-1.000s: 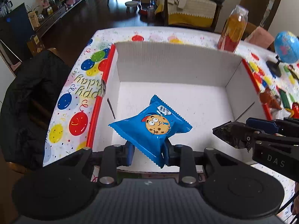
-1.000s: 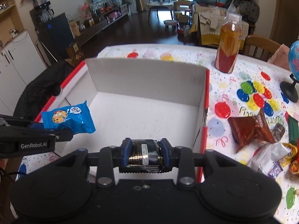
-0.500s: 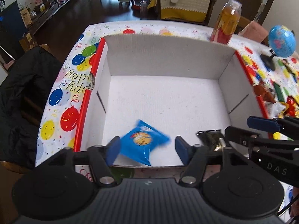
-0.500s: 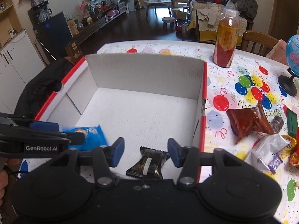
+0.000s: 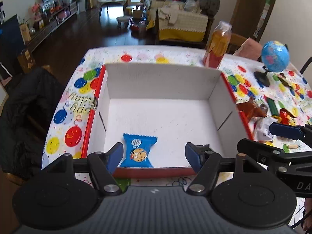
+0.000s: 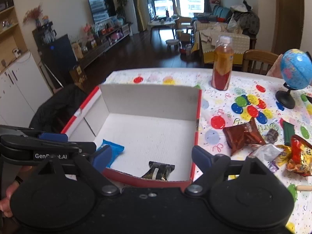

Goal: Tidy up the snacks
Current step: 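Carry both snacks over the red box and open both tools to drop them, then move both tools back over the snack pile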

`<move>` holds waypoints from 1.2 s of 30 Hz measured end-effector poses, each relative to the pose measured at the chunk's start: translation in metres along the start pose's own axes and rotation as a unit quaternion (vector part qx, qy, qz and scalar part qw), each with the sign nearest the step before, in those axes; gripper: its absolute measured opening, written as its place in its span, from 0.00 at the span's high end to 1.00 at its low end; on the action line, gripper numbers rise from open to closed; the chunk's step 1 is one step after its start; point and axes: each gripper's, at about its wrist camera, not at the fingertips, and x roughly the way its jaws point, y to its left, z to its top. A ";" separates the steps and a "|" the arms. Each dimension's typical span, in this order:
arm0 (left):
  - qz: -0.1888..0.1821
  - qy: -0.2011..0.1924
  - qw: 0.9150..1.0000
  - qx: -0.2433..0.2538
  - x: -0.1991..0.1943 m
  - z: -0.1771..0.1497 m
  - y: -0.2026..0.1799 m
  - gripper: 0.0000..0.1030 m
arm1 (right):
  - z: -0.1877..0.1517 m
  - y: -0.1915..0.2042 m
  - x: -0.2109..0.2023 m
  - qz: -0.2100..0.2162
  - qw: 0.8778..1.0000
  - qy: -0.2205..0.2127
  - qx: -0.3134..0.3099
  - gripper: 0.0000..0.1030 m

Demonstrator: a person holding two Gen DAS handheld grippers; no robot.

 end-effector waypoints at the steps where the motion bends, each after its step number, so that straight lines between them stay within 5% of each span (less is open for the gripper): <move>1: -0.002 -0.006 1.000 0.003 -0.004 0.000 -0.002 0.31 | 0.000 -0.001 -0.005 0.001 1.000 -0.005 0.004 0.11; 15: -0.063 -0.054 0.996 0.039 -0.044 -0.006 -0.039 0.14 | -0.025 -0.026 -0.063 -0.039 0.995 -0.061 0.066 0.00; 18: -0.081 -0.063 0.994 0.048 -0.046 -0.009 -0.055 0.01 | -0.035 -0.040 -0.074 -0.054 0.993 -0.073 0.080 0.00; 36: -0.121 -0.055 0.987 0.088 -0.010 -0.007 -0.198 0.01 | -0.077 -0.171 -0.121 -0.130 0.983 -0.095 0.092 0.00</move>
